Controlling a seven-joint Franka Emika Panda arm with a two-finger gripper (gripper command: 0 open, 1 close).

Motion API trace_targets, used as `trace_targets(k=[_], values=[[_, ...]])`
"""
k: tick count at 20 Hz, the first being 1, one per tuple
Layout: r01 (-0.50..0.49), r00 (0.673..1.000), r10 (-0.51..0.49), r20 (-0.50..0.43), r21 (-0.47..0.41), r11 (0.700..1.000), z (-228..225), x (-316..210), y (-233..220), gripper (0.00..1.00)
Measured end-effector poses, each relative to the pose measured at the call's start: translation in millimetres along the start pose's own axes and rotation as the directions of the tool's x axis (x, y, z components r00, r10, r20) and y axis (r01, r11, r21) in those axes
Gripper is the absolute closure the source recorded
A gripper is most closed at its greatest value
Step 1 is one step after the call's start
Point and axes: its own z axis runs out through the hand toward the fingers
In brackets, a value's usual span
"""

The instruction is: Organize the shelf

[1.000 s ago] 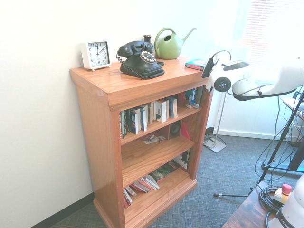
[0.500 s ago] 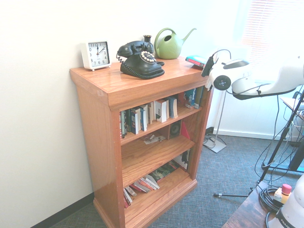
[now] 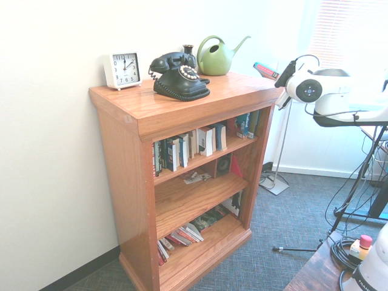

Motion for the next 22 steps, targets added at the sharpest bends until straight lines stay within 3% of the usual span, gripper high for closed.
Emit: trace_targets(k=[5, 10, 22], values=[[-0.105, 0.990, 0.096, 0.106, 0.083, 0.991, -39, -28, 30, 1.00], [-0.201, 0.961, 0.168, 0.221, 0.134, 0.970, -50, -61, 45, 1.00], [-0.243, 0.909, 0.148, 0.389, 0.208, 0.947, -51, -146, 7, 1.00]])
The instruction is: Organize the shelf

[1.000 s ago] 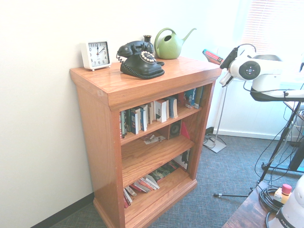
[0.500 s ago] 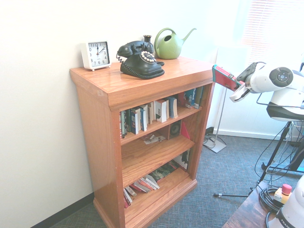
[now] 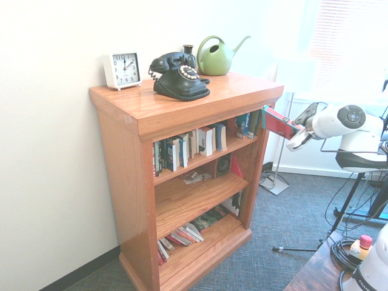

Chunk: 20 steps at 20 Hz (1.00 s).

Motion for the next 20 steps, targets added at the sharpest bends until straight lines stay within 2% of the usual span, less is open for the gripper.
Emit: trace_targets(k=[7, 20], values=[[-0.031, 0.997, 0.029, 0.074, 0.034, 0.999, 52, -34, -18, 1.00], [-0.122, 0.988, 0.113, 0.102, 0.085, 0.989, 122, -43, -55, 1.00]])
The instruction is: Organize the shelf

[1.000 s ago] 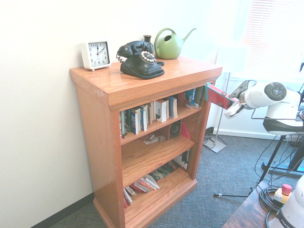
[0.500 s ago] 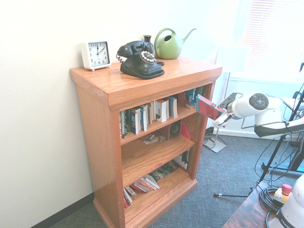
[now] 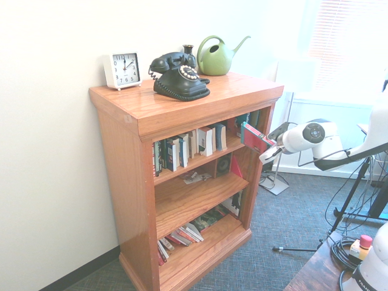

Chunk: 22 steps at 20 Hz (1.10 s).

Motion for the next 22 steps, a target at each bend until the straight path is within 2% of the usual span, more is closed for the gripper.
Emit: trace_targets(k=[8, 14, 22], values=[[-0.064, 0.997, 0.062, 0.045, 0.045, 0.997, 25, 1, -23, 1.00], [-0.136, 0.984, 0.130, 0.118, 0.042, 0.990, 43, 6, -36, 1.00], [-0.184, 0.962, 0.175, 0.210, 0.022, 0.983, 46, 28, -70, 1.00]])
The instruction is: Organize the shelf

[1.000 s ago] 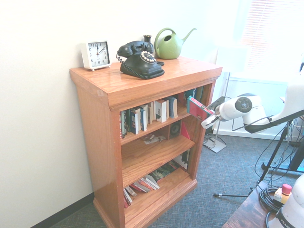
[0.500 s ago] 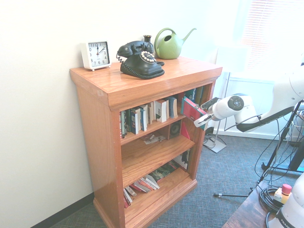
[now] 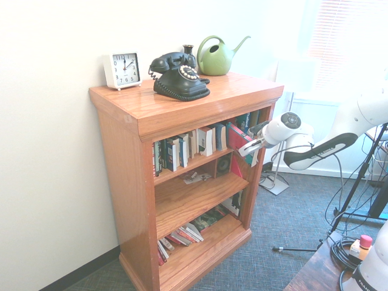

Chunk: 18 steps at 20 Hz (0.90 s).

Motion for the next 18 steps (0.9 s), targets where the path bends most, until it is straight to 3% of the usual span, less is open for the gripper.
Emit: trace_targets(k=[18], values=[[0.005, 1.000, -0.005, -0.009, -0.032, 0.999, 32, 36, -42, 1.00]])
